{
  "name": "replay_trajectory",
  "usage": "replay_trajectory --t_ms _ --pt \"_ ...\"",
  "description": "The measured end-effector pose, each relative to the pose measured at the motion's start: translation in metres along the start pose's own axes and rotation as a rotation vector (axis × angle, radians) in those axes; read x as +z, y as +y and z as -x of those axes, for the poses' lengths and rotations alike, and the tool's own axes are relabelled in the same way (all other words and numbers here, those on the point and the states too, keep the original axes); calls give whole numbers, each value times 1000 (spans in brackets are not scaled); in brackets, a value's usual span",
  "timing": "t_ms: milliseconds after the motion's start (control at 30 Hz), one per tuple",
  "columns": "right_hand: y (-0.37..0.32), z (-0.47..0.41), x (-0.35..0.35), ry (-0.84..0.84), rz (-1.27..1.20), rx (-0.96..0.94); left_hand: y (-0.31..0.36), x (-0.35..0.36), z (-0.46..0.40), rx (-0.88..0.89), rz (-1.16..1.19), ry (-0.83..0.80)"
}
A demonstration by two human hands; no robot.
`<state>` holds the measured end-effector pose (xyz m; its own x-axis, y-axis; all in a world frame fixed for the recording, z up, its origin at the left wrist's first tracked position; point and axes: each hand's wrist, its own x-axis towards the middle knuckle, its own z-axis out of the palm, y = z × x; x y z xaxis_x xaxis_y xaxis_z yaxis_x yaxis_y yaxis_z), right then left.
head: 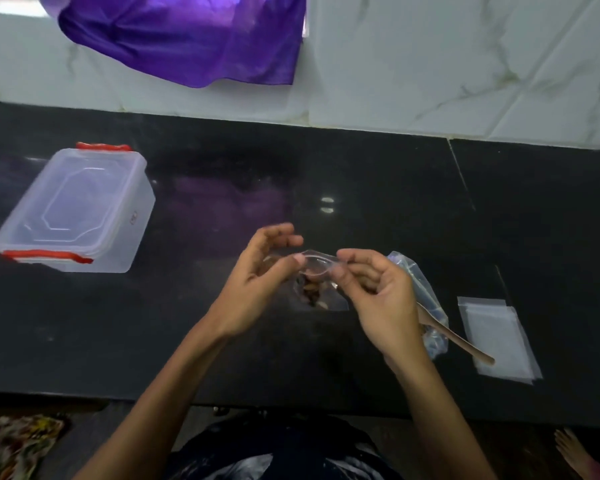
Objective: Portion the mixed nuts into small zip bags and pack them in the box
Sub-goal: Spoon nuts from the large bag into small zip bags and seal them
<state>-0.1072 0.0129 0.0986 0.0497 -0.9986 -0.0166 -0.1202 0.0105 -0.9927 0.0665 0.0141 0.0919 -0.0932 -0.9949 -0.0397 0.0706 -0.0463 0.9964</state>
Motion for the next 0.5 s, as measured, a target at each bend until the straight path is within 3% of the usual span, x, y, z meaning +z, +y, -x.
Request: replay_trajectory --t_ms 100,300,500 --pt "-4 -9 10 -17 40 -16 -10 -19 0 51 -113 -44" --pt "-17 -18 17 -51 182 -189 6 -32 -2 515 -537 216" --pt "-14 -36 30 -38 138 -225 12 -40 -18 384 -413 185"
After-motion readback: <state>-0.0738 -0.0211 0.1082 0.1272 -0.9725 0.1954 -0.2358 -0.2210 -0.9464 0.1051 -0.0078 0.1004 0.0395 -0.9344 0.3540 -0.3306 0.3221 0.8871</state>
